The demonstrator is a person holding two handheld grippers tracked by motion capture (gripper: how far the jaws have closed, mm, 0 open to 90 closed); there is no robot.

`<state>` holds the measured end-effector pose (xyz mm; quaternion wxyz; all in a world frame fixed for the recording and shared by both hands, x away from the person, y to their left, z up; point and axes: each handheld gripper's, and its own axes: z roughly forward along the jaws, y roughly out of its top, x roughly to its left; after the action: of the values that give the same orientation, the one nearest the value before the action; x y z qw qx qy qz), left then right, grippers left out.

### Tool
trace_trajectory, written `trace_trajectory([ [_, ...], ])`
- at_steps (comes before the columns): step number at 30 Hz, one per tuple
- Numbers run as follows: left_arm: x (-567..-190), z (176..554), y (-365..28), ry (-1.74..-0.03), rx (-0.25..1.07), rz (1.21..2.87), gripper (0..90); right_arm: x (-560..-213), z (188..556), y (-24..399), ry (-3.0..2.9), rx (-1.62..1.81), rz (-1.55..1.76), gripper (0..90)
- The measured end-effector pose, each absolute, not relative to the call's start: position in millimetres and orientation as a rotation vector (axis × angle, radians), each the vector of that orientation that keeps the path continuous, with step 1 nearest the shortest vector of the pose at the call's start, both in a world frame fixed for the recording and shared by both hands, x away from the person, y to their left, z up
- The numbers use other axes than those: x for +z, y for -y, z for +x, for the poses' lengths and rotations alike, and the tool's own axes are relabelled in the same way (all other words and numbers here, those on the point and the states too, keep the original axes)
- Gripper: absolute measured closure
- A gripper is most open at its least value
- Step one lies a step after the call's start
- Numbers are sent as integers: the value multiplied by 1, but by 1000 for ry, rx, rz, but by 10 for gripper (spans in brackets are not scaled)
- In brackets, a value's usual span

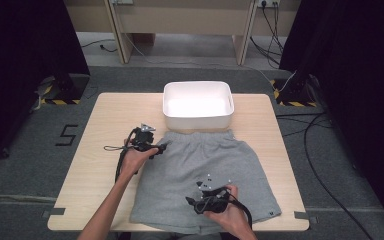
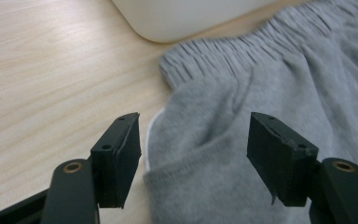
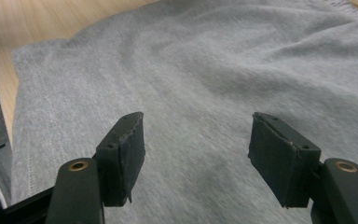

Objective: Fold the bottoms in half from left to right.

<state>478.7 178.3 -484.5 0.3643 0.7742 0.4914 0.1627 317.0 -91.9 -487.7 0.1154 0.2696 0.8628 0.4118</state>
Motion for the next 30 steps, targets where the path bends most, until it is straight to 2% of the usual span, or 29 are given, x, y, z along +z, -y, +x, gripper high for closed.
trace_trajectory([
  [21, -497, 522, -157, -1305, 373, 2057, 387, -493, 309, 71, -2582, 1211, 722, 364],
  [23, -500, 525, -156, -1295, 361, 2077, 422, -493, 307, 67, -2587, 1218, 709, 364],
  [25, -501, 526, -155, -1258, 339, 2101, 523, -492, 306, 64, -2591, 1221, 700, 363],
  [30, -501, 524, -153, -1232, 386, 2140, 691, -490, 301, 50, -2604, 1245, 655, 363],
])
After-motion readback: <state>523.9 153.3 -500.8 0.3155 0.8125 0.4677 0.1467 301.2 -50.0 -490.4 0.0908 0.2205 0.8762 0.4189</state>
